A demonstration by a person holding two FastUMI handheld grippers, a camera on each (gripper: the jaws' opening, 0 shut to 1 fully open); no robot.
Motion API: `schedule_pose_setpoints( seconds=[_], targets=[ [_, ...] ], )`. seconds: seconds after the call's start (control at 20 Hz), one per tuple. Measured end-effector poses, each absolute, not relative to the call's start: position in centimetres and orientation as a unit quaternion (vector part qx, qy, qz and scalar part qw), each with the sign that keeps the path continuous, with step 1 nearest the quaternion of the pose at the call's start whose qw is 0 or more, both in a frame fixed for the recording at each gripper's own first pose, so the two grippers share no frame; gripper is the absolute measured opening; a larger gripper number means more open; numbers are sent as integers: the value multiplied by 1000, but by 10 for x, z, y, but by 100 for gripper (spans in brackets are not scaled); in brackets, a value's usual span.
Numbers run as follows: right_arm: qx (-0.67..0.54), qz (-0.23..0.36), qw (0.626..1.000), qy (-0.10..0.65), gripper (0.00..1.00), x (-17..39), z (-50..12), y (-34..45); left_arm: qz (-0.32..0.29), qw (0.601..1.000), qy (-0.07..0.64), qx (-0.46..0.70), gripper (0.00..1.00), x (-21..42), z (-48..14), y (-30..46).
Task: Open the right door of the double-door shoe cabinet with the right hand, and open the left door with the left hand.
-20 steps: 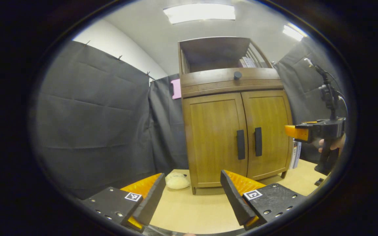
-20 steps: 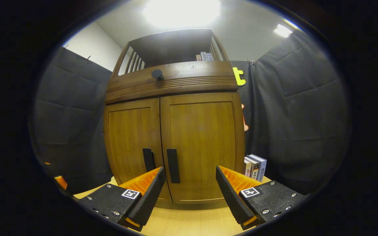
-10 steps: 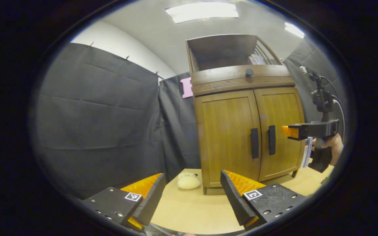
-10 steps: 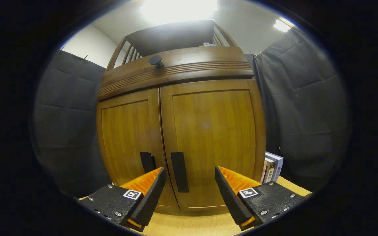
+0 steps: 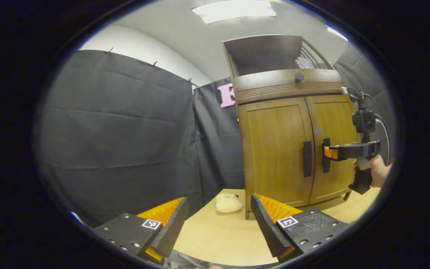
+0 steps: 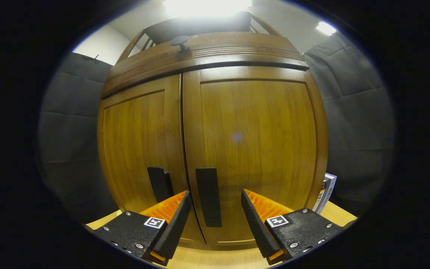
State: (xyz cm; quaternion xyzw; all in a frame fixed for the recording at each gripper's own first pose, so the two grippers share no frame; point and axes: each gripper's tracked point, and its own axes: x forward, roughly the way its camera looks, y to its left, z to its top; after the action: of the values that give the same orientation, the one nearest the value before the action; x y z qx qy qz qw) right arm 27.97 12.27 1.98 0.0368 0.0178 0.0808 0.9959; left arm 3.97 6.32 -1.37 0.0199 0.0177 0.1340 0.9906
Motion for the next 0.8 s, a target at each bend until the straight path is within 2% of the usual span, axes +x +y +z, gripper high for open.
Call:
schedule_pose_setpoints(
  seconds=[0.1,0.4,0.75,0.8],
  targets=[
    [29,81,996,16,78,290,16,123,140,990,20,22,96,36,-15,66],
    [11,87,996,30,58,316,-1,136,151,988,24,22,96,33,-19,69],
    [18,78,996,43,42,324,-14,138,159,987,26,27,96,30,-20,71],
    [20,79,996,44,34,324,-12,137,159,987,26,28,96,30,-19,71]
  ],
)
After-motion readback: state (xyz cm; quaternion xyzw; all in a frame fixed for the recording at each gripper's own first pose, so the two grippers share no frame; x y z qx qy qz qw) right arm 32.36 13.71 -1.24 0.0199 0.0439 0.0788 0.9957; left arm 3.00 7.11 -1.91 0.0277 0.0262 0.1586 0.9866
